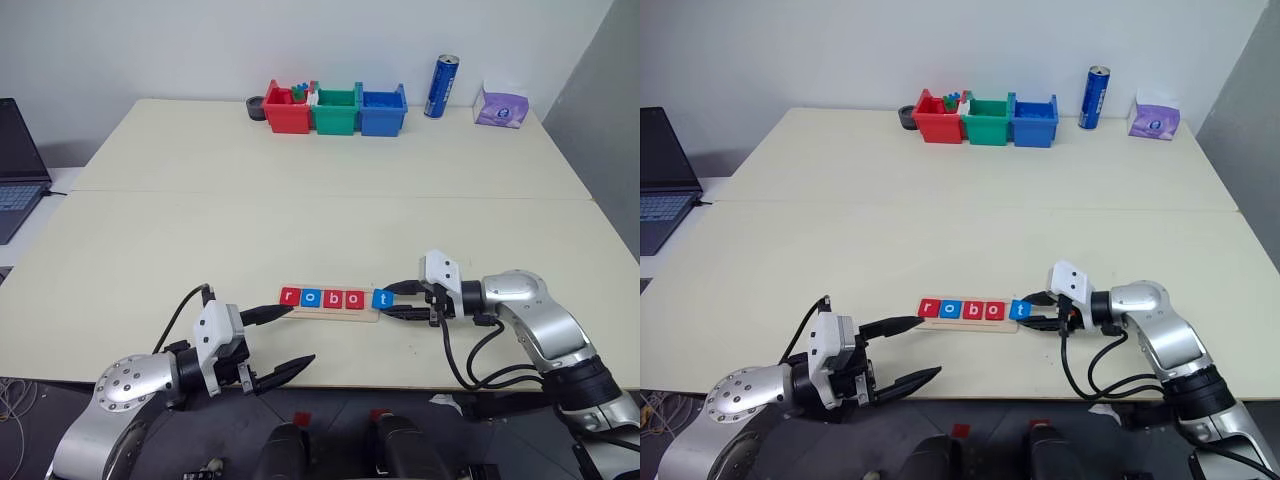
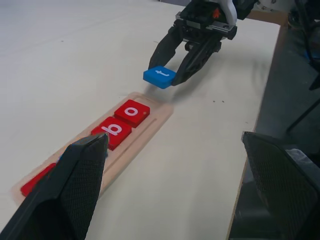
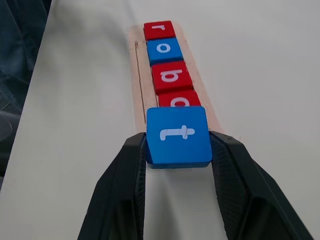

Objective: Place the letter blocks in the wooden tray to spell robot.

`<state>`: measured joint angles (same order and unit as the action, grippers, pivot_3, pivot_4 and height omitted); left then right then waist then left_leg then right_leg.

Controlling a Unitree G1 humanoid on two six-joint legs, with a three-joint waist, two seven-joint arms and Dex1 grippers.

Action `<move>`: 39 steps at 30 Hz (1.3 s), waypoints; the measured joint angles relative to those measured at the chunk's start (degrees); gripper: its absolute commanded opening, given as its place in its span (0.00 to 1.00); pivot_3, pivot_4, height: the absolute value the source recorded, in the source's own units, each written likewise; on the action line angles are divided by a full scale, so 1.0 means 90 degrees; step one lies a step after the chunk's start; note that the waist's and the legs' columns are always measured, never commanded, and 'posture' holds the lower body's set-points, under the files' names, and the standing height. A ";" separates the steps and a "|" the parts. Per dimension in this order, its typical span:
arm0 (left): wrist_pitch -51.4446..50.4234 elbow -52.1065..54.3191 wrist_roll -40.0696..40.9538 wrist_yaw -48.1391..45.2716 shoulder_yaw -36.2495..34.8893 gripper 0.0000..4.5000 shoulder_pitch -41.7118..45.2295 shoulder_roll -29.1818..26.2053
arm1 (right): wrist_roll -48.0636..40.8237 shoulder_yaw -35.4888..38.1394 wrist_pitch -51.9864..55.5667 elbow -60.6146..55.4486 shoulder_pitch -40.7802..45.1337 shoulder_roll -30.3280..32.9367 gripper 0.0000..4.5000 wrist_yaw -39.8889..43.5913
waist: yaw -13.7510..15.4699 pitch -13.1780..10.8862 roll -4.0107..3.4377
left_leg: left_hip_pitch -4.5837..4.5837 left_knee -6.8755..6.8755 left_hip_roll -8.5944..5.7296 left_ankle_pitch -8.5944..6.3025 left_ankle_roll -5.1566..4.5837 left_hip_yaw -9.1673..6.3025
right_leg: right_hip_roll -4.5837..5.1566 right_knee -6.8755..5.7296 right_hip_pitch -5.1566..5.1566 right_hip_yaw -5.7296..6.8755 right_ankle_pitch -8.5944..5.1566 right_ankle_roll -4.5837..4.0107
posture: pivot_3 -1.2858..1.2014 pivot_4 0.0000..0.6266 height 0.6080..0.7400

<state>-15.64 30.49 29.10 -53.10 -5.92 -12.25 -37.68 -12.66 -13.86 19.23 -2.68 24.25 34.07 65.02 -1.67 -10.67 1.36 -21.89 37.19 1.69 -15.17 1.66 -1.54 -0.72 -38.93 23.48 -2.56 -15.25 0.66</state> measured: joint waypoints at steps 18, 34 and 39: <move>0.0841 -0.0483 -0.0172 -0.0178 -0.0080 1.00 -0.0158 0.0000 | 0.0780 -0.0489 -0.1079 0.1243 0.0512 -0.0208 0.33 0.0142 | -0.0009 0.0000 0.0000 | 0.0002 -0.0002 0.0002 0.0000 0.0000 0.0005 | -0.0001 -0.0001 0.0002 0.0002 0.0002 -0.0004 | 0.52 0.24 1.00; 0.0717 -0.0428 -0.0211 -0.0117 -0.0056 1.00 0.0007 -0.0009 | 0.0836 -0.0601 -0.1115 0.1295 0.0621 -0.0302 0.33 0.0274 | -0.0013 0.0000 0.0000 | 0.0003 -0.0002 0.0003 0.0000 0.0000 0.0003 | -0.0002 -0.0003 0.0002 0.0002 0.0003 -0.0006 | 0.52 0.24 1.00; 0.0606 -0.0398 -0.0211 -0.0052 -0.0056 1.00 0.0025 -0.0015 | 0.0848 -0.0605 -0.1118 0.1347 0.0657 -0.0323 0.33 0.0272 | -0.0011 0.0000 0.0000 | 0.0003 -0.0001 0.0002 0.0000 0.0000 0.0004 | -0.0001 -0.0003 0.0002 0.0002 0.0005 -0.0008 | 0.52 0.24 1.00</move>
<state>-10.19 26.91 27.21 -53.57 -6.42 -12.02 -37.82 -5.03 -19.31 9.17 9.44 30.16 31.16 67.47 -1.77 -10.68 1.35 -21.86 37.18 1.71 -15.17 1.66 -1.50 -0.73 -38.96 23.50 -2.54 -15.21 0.59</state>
